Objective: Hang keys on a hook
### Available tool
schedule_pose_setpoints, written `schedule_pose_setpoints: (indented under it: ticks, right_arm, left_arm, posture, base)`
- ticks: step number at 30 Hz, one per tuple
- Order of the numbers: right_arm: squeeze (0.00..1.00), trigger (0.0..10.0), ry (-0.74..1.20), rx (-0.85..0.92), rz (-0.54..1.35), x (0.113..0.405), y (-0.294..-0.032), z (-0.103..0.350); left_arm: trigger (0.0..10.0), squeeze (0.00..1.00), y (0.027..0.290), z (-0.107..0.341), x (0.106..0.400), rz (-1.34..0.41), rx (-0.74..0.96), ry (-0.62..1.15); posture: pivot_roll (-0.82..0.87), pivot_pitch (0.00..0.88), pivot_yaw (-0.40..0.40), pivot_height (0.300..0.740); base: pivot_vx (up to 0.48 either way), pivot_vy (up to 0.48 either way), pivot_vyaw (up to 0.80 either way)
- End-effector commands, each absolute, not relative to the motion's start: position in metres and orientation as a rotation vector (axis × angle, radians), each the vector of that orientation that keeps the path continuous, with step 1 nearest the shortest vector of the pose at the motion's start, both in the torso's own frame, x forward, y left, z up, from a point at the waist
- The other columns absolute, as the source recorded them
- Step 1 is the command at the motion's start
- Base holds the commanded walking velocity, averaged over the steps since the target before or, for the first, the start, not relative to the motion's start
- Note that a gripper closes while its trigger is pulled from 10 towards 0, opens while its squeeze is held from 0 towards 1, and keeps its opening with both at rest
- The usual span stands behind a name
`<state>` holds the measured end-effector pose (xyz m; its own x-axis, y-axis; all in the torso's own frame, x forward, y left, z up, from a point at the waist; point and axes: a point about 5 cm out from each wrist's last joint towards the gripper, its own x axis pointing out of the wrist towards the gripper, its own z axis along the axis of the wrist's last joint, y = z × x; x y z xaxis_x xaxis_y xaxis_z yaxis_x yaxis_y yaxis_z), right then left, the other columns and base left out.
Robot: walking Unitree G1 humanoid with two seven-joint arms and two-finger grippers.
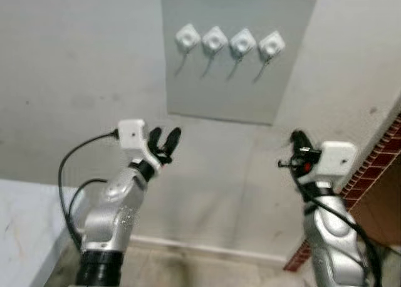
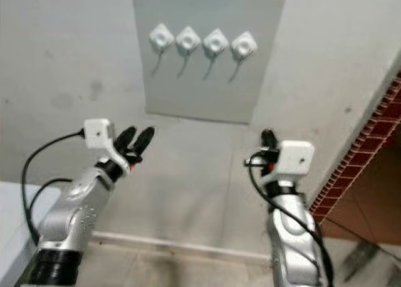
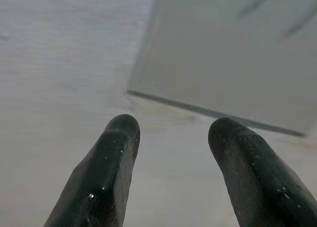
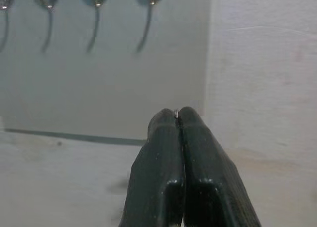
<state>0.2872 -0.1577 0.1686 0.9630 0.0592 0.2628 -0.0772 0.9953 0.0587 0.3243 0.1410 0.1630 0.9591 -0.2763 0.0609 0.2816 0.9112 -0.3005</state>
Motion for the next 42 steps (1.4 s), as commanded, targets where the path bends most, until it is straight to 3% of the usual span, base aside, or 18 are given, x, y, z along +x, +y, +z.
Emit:
schedule_pose_setpoints:
  ticks: [1,9,15,22,42]
  right_arm:
    - [0.0,10.0,-0.267,0.056,0.036,0.286,-0.168,0.171]
    - [0.0,10.0,-0.254,0.051,0.029,0.289,-0.17,0.171]
    - [0.0,10.0,-0.274,0.033,0.048,0.302,-0.171,0.18]
    - [0.0,10.0,-0.346,-0.005,0.07,0.32,-0.173,0.203]
    - [0.0,10.0,-0.508,0.029,0.095,0.347,-0.171,0.247]
  left_arm:
    - [10.0,0.0,0.13,0.168,0.324,-0.308,-0.309,-0.027]
    - [10.0,0.0,0.126,0.173,0.329,-0.296,-0.299,-0.037]
    - [10.0,0.0,0.101,0.181,0.332,-0.393,-0.188,-0.076]
    - [10.0,0.0,0.077,0.199,0.338,-0.5,-0.195,-0.124]
    - [10.0,0.0,0.075,0.22,0.341,-0.568,-0.172,-0.192]
  posture:
    - [-0.03,0.0,-0.008,0.74]
    - [-0.03,0.0,-0.015,0.74]
    - [-0.03,0.0,-0.019,0.74]
    - [-0.04,0.0,-0.022,0.74]
    - [-0.04,0.0,-0.015,0.74]
  base:
    - [0.0,0.0,0.0]
    - [0.0,0.0,0.0]
    - [0.0,0.0,0.0]
    - [0.0,0.0,0.0]
    - [0.0,0.0,0.0]
